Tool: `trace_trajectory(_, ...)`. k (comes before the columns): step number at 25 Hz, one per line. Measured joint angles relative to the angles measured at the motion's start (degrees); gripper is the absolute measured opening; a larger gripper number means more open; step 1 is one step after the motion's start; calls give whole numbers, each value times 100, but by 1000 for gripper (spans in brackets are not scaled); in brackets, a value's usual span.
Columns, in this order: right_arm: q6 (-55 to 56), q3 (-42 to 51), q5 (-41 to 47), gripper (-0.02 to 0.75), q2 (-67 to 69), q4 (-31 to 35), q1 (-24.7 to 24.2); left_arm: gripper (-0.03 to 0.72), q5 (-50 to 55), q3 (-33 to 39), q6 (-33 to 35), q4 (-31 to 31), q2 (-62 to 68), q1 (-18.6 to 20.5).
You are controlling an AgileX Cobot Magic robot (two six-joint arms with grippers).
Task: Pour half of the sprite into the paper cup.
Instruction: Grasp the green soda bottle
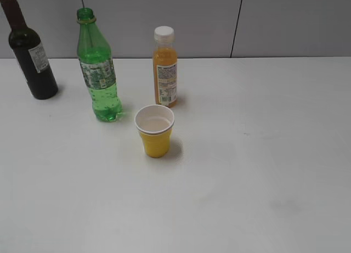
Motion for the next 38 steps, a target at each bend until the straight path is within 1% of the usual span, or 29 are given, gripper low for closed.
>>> trace_trajectory(32, 12, 0, 0, 592, 0, 3, 0, 591, 0, 0, 0, -42, 0, 0)
trace_trajectory(36, 12, 0, 0, 592, 0, 3, 0, 645, -85, -41, 25, -42, 81, 0)
trace_trajectory(38, 12, 0, 0, 592, 0, 3, 0, 663, -377, -82, 95, -50, 245, 0)
